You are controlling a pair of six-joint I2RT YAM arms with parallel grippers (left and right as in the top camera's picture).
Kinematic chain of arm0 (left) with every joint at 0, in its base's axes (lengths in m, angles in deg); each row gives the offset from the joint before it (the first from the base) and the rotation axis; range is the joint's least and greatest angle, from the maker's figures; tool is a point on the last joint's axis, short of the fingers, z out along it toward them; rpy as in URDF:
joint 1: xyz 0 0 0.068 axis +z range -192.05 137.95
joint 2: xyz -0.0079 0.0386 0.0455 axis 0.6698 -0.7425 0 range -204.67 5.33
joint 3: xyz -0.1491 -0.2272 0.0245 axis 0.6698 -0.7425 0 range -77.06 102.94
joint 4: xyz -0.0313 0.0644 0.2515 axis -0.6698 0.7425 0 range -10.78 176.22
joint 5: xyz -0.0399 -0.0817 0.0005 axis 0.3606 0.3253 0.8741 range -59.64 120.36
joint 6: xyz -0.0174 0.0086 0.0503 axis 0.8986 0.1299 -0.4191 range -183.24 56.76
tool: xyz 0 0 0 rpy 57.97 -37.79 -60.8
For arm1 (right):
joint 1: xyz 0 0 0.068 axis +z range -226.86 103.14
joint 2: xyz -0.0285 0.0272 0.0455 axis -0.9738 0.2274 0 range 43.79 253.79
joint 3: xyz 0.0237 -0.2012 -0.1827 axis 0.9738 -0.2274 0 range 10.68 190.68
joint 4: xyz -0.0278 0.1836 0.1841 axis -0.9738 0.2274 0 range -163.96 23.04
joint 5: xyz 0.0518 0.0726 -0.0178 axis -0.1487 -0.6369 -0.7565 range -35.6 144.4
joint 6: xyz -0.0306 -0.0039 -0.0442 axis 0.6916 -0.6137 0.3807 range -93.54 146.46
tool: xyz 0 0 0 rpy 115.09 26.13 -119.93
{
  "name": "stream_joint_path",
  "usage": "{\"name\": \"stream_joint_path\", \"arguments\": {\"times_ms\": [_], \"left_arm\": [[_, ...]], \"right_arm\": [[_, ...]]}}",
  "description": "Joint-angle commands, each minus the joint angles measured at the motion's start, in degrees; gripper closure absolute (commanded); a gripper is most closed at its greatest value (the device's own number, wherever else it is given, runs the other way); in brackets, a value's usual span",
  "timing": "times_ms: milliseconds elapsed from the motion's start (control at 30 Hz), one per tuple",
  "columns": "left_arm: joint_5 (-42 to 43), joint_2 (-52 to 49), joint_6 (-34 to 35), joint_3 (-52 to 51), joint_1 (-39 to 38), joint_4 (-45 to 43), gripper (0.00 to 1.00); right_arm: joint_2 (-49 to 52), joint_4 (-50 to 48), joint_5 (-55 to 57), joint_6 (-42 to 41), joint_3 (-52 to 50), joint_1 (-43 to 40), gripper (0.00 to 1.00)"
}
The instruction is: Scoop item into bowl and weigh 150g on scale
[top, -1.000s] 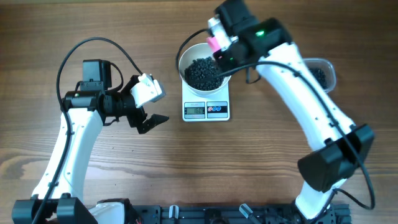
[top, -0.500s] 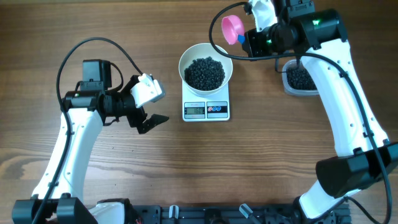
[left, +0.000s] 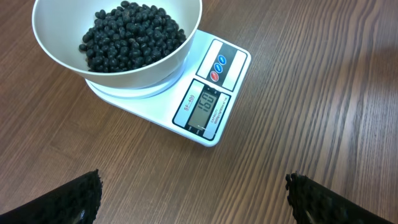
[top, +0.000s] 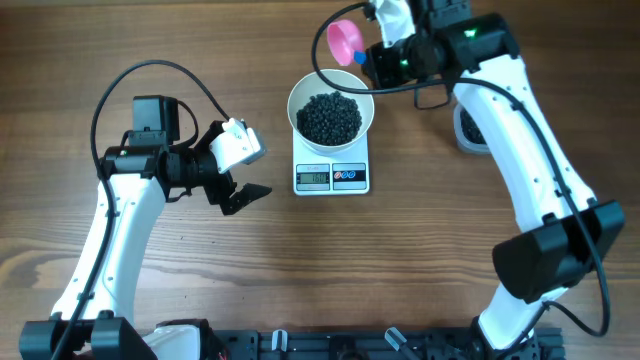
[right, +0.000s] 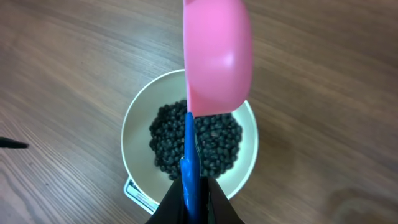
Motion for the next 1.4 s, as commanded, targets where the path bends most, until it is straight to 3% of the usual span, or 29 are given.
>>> {"name": "stream_joint_path", "arguments": {"times_ms": [0, 133, 400, 733, 1000, 1367], "left_arm": [[0.26, -0.24, 0.35, 0.33, 0.15, 0.04, 0.0], [0.26, -0.24, 0.35, 0.33, 0.15, 0.04, 0.0], [0.26, -0.24, 0.35, 0.33, 0.15, 0.04, 0.0], [0.26, -0.24, 0.35, 0.33, 0.15, 0.04, 0.0], [0.26, -0.24, 0.35, 0.33, 0.15, 0.04, 0.0], [0.26, -0.24, 0.35, 0.33, 0.15, 0.04, 0.0]], "right_arm": [[2.03, -0.42, -0.07, -10.45, 0.72, -0.04, 0.96], [2.08, -1.75, 0.59, -14.86, 0.72, -0.02, 0.96], [2.08, -2.01, 3.43, -14.1, 0.72, 0.13, 0.96], [2.08, 4.61, 18.16, 2.03, 0.72, 6.05, 0.96], [4.07, 7.54, 18.16, 11.5, 0.72, 6.36, 0.96], [8.0, 6.38, 15.15, 12.87, 0.72, 7.39, 0.96]]}}
